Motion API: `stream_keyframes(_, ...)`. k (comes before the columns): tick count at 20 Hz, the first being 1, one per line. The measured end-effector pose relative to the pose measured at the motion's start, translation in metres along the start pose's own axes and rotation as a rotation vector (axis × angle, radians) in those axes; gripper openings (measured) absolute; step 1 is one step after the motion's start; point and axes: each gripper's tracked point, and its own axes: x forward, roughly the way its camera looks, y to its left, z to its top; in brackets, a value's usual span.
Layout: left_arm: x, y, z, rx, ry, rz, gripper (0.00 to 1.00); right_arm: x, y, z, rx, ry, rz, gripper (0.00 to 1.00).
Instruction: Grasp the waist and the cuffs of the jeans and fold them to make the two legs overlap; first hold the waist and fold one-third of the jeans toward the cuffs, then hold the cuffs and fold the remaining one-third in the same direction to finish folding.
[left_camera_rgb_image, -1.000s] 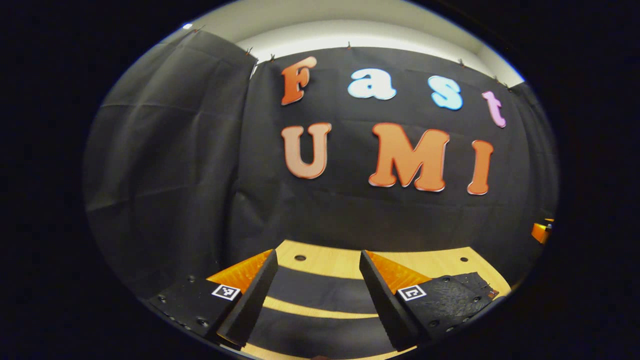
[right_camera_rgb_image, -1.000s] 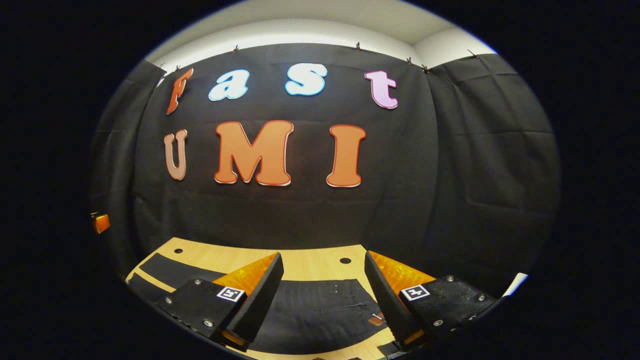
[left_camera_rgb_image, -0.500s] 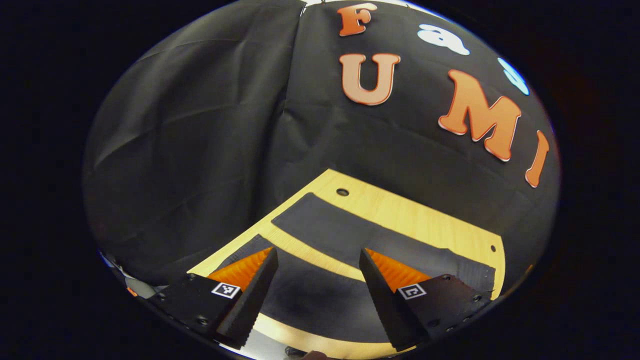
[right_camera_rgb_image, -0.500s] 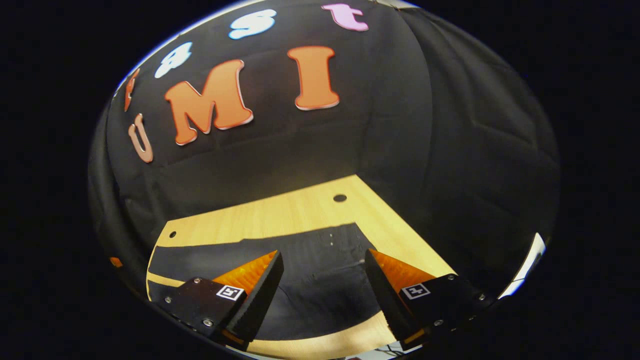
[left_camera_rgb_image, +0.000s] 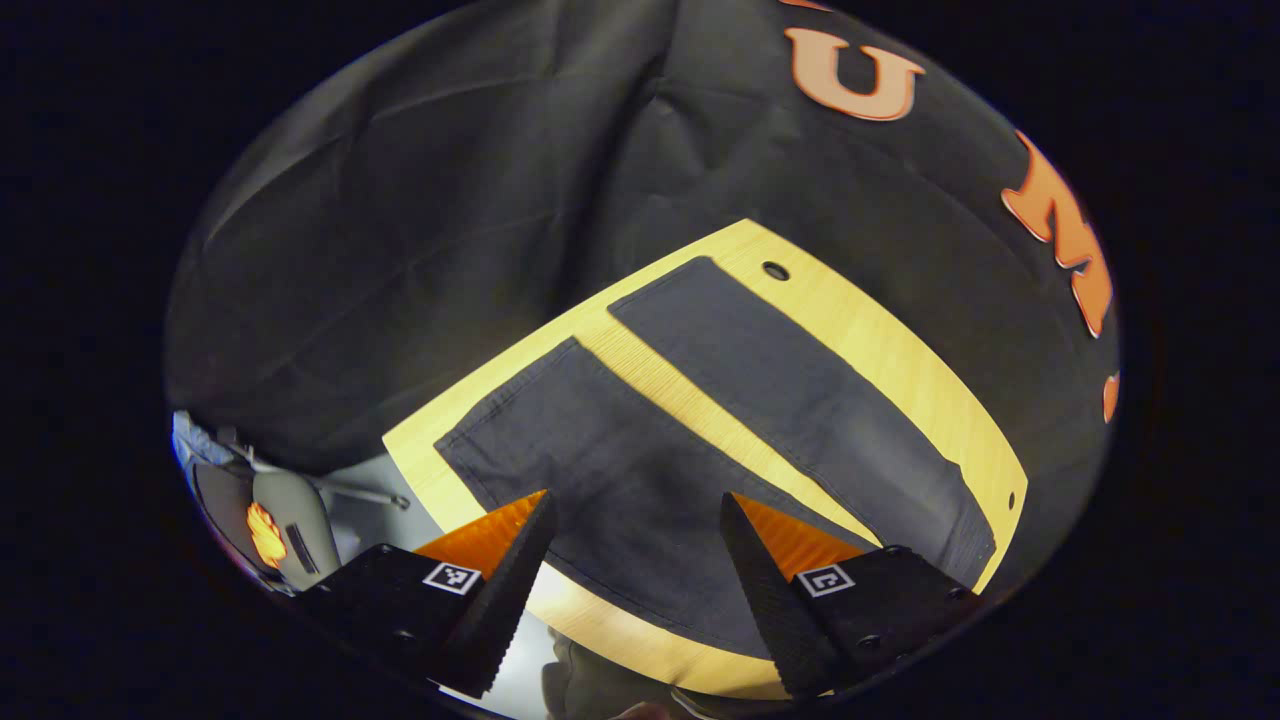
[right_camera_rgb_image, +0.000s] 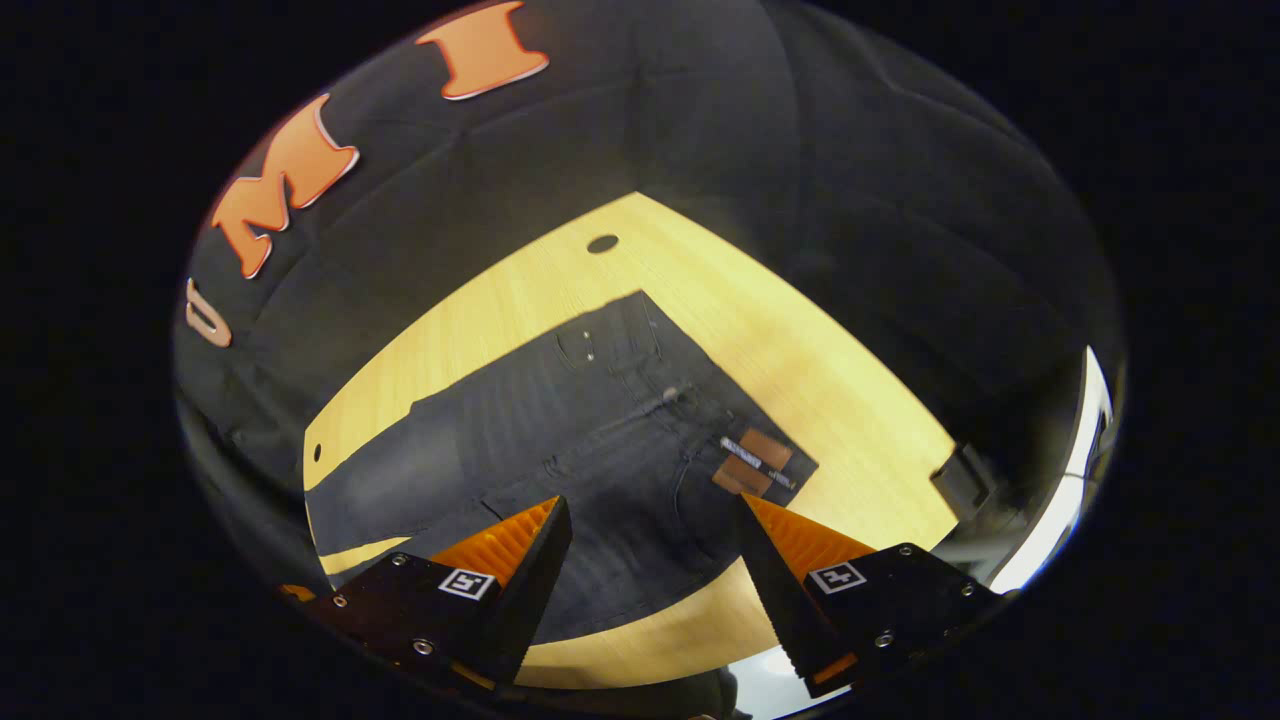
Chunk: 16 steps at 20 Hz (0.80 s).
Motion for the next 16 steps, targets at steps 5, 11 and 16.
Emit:
stream_keyframes(5,0.025,0.024,-0.012,-0.087,0.198,0.020,0.99,0.020,-0.013,-0.026,0.066,0.099,-0.046,0.98)
stream_keyframes(11,0.053,0.056,-0.025,-0.206,0.369,0.147,0.99,0.041,-0.027,-0.050,0.156,0.184,-0.093,0.98)
stream_keyframes(16,0.079,0.060,-0.021,-0.365,0.380,0.184,0.99,0.058,-0.035,-0.054,0.205,0.186,-0.140,0.98)
